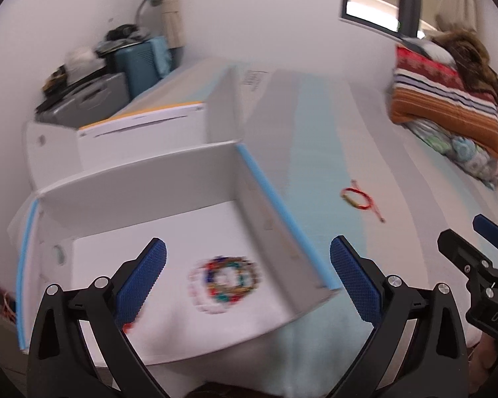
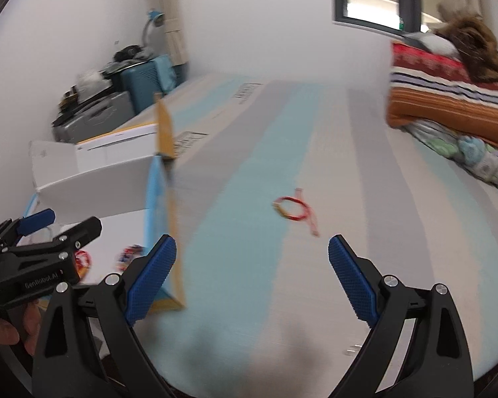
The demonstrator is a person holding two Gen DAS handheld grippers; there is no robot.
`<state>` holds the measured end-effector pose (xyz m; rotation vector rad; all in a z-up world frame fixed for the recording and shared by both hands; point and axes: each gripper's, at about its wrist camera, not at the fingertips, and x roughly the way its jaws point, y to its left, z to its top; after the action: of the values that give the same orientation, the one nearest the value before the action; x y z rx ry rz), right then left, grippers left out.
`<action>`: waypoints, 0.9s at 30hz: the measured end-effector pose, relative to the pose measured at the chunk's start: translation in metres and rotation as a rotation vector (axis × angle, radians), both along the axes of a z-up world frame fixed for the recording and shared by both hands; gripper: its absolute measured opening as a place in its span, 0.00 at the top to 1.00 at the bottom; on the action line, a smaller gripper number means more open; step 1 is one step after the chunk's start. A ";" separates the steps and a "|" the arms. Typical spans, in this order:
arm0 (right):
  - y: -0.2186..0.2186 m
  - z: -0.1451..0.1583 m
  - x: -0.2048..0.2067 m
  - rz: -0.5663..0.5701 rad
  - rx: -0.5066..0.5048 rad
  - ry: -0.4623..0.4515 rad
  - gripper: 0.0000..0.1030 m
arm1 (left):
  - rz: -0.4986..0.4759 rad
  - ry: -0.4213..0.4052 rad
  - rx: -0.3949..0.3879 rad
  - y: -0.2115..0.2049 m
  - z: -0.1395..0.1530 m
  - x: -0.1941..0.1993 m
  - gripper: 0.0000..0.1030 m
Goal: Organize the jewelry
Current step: 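Move both tools back over the red cord bracelet and pearl earrings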
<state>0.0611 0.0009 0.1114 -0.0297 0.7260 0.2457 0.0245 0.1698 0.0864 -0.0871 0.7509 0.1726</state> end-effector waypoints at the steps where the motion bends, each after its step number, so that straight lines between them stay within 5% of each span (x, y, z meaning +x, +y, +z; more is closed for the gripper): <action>1: -0.014 -0.003 0.000 -0.019 -0.003 0.003 0.13 | -0.020 0.001 0.002 -0.012 -0.001 0.006 0.06; 14: -0.136 -0.076 0.005 -0.160 -0.040 0.106 0.13 | -0.180 0.083 0.030 -0.137 -0.049 0.104 0.06; 27: -0.158 -0.150 0.001 -0.101 -0.028 0.246 0.14 | -0.091 0.189 0.018 -0.136 -0.137 0.213 0.09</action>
<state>0.0622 -0.1570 -0.0390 0.0107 0.9726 0.1439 0.2372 0.0336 -0.0502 -0.0194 0.9398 0.1015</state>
